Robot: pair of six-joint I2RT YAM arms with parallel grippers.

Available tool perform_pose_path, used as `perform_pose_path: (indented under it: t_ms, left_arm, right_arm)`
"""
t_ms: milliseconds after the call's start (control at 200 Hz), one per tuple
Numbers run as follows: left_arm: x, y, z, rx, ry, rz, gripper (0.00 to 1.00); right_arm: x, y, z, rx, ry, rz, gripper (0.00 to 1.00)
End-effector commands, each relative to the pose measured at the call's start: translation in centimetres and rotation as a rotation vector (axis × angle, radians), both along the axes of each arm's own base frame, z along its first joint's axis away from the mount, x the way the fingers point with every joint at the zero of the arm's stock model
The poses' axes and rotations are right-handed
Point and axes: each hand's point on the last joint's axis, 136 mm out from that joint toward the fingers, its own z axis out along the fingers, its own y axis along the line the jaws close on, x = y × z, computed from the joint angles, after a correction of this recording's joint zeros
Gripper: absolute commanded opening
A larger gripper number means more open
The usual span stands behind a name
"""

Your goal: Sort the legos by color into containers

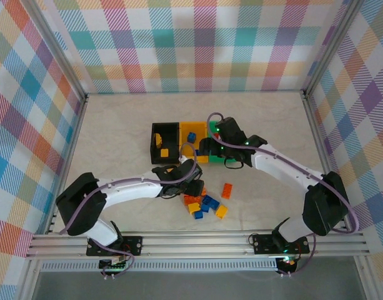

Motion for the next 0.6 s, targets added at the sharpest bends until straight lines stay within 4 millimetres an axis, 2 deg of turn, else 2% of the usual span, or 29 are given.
perform_pose_path:
  t_ms: [0, 100, 240, 465, 595]
  left_arm:
    - [2.0, -0.6, -0.2, -0.014, -0.02, 0.059, 0.82]
    - [2.4, -0.5, -1.7, 0.019, -0.005, 0.088, 0.82]
    - [1.9, 1.3, -3.7, 0.088, 0.017, 0.13, 0.74]
    - [-1.0, 6.2, -5.6, 0.168, 0.058, 0.173, 0.64]
    - [-2.3, 8.8, -5.5, 0.201, 0.061, 0.197, 0.63]
  right_arm:
    - [0.3, -0.4, 1.6, 0.026, -0.056, -0.022, 0.86]
    - [0.3, -0.7, 1.9, 0.02, -0.067, -0.022, 0.86]
    - [0.1, -1.3, 2.2, 0.018, -0.075, -0.026, 0.87]
    - [-0.3, -1.6, 2.3, 0.038, -0.079, -0.032, 0.87]
    - [-0.3, -1.6, 2.1, 0.047, -0.074, -0.035, 0.87]
